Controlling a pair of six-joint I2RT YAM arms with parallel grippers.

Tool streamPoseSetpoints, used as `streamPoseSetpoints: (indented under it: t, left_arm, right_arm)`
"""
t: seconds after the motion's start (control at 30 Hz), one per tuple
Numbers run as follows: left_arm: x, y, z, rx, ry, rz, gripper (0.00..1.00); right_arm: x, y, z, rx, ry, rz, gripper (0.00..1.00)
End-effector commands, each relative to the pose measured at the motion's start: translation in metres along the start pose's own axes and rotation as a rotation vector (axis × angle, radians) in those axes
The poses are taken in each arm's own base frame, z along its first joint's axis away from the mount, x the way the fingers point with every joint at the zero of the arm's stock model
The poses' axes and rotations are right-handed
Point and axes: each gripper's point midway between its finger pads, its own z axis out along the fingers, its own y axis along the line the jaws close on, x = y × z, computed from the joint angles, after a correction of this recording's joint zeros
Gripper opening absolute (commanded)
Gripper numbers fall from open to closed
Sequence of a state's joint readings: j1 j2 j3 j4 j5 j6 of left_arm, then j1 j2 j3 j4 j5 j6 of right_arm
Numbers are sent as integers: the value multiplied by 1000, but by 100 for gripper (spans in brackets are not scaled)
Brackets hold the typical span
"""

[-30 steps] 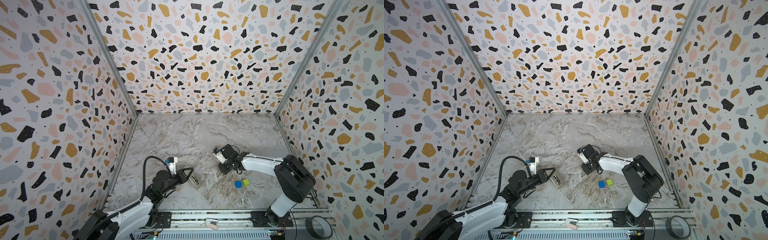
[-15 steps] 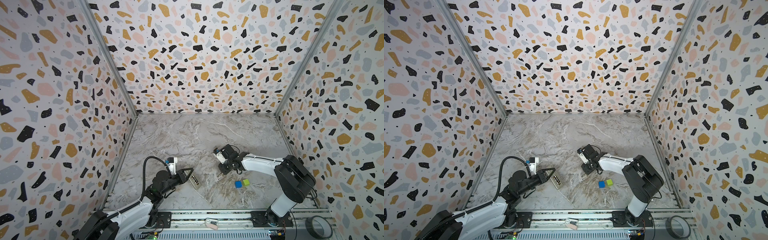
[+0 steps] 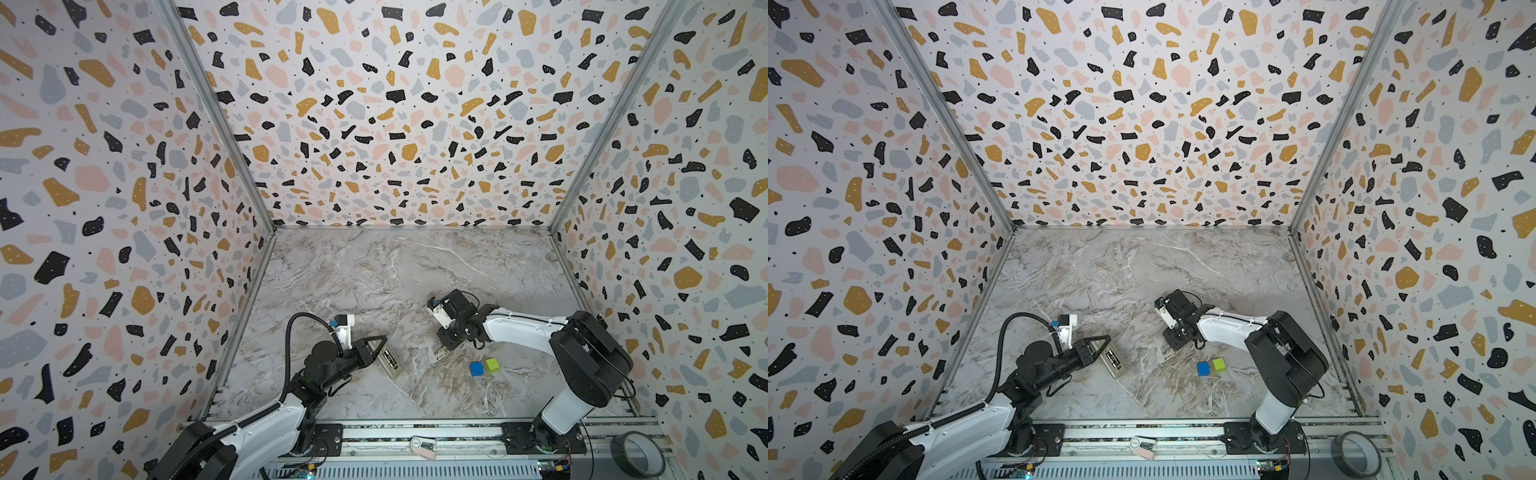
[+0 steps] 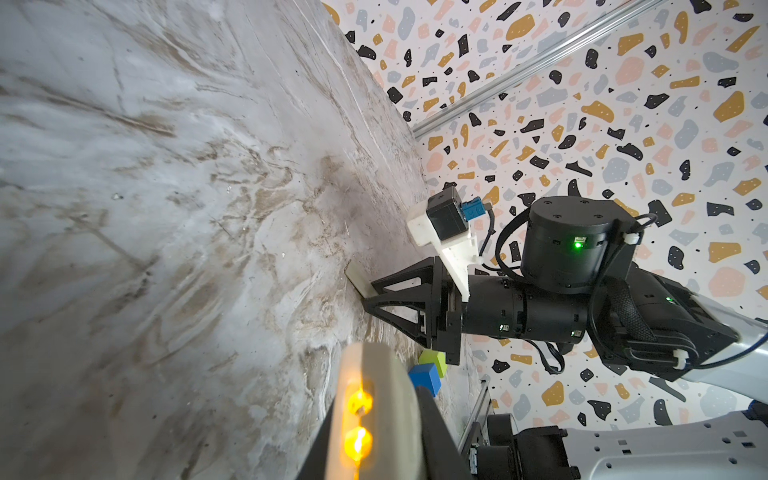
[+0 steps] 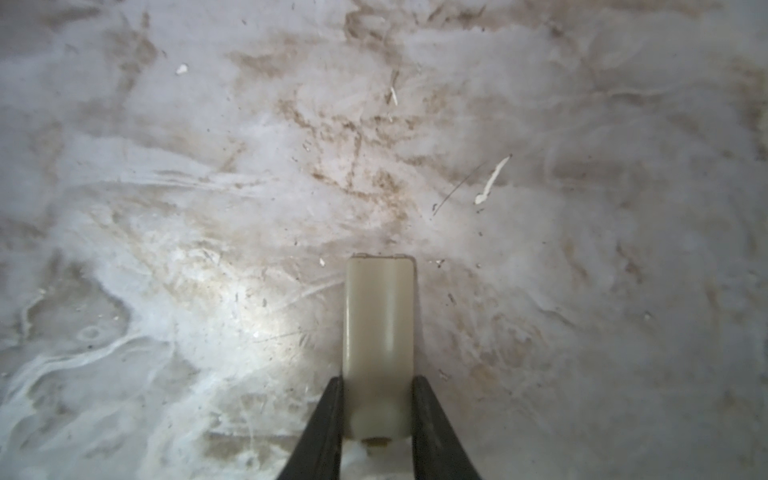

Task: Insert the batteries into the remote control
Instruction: 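Grasp the beige battery cover on the table with the right gripper, then carry the cover with the right gripper to the remote's battery compartment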

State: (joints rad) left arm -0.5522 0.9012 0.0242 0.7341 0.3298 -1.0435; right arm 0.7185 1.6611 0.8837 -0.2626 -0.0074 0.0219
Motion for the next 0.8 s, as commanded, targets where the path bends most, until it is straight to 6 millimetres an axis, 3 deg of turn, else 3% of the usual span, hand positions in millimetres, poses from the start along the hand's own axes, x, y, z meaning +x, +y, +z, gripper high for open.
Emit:
streamPoseSetpoints:
  t: [0.0,0.23,0.43,0.77]
  left_arm:
    - [-8,-14,-2,56,-40,17,0]
    - [-14,-16,-3,61,-68,10,0]
    - [-20,-17,-5,66,-105,-7,0]
    - [-31,-20,-6,66,-159,-12,0]
  right_arm:
    - [18,1,-5,4,52,2,23]
    - [15,5,-11,1,32,-23,16]
    - [-1,19,-26,3,-50,-101,12]
    - [-39,61,-85,-62,-267,-222,9]
